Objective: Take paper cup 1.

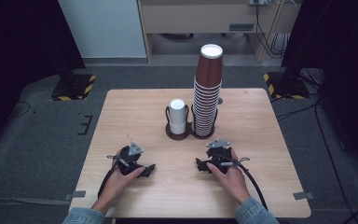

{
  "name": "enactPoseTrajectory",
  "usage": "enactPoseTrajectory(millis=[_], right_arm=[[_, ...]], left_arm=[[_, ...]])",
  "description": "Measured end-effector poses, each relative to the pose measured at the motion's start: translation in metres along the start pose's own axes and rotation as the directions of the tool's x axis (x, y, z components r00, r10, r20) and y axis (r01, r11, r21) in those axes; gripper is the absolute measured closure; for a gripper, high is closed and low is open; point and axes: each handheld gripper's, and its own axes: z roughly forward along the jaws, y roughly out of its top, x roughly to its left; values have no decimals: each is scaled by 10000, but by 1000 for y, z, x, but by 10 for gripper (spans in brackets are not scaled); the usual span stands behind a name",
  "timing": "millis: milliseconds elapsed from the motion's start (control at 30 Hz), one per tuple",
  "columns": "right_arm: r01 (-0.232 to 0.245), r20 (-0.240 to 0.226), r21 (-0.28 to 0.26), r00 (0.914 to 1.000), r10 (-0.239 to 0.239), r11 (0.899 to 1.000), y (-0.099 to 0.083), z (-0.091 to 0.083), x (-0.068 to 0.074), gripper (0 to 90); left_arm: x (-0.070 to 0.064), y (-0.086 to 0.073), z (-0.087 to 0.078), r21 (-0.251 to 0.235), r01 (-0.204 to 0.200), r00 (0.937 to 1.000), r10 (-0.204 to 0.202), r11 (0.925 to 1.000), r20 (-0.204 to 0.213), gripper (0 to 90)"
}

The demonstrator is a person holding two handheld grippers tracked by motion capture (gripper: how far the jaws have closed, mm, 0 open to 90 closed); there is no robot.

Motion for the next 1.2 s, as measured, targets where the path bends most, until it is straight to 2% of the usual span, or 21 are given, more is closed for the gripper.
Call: enactPoseTrajectory(millis=[200,233,367,433,467,533,667,733,767,867,1200], right_arm=[[15,-26,-10,10000,-15,10000,0,0,0,3],[62,-32,-24,10000,-62,10000,0,1,0,3],[109,-57,-2,9999,-109,9999,0,0,0,3],[175,-98,1,9998,-175,9998,-1,-1,-1,4],[175,-98,1,9998,-175,9998,-1,-1,-1,4],[288,-247,-10,9993,-288,9996,-2,-2,-1,4],[447,-399,-9,9982,-447,9990,-3,-3,-3,4],[491,-463,-3,9977,-490,9988,-4,-4,-3,4],[491,-463,-3,9977,-490,9988,-4,-4,-3,4],[581,-552,-19,9968,-581,9983,-5,-5,-4,3],[627,-564,-24,9964,-628,9980,-7,-7,-4,4]], left_arm=[[0,2,-1,252,-54,10000,53,9997,44,0],[-1,5,-2,505,-101,9999,94,9987,136,5],[-1,11,-5,727,-209,9990,178,9971,420,43],[-3,23,-8,748,-578,9973,541,9955,499,47],[-3,23,-8,748,-578,9973,541,9955,499,49],[-5,39,-12,757,-918,9943,872,9929,621,45],[-6,63,-18,654,-1223,9909,1182,9903,640,38],[-4,74,-19,583,-1284,9904,1250,9900,589,40],[-4,74,-19,583,-1284,9904,1250,9900,589,42],[-2,93,-22,480,-1298,9905,1272,9904,531,49],[-3,131,-25,222,-1526,9875,1515,9880,433,77]])
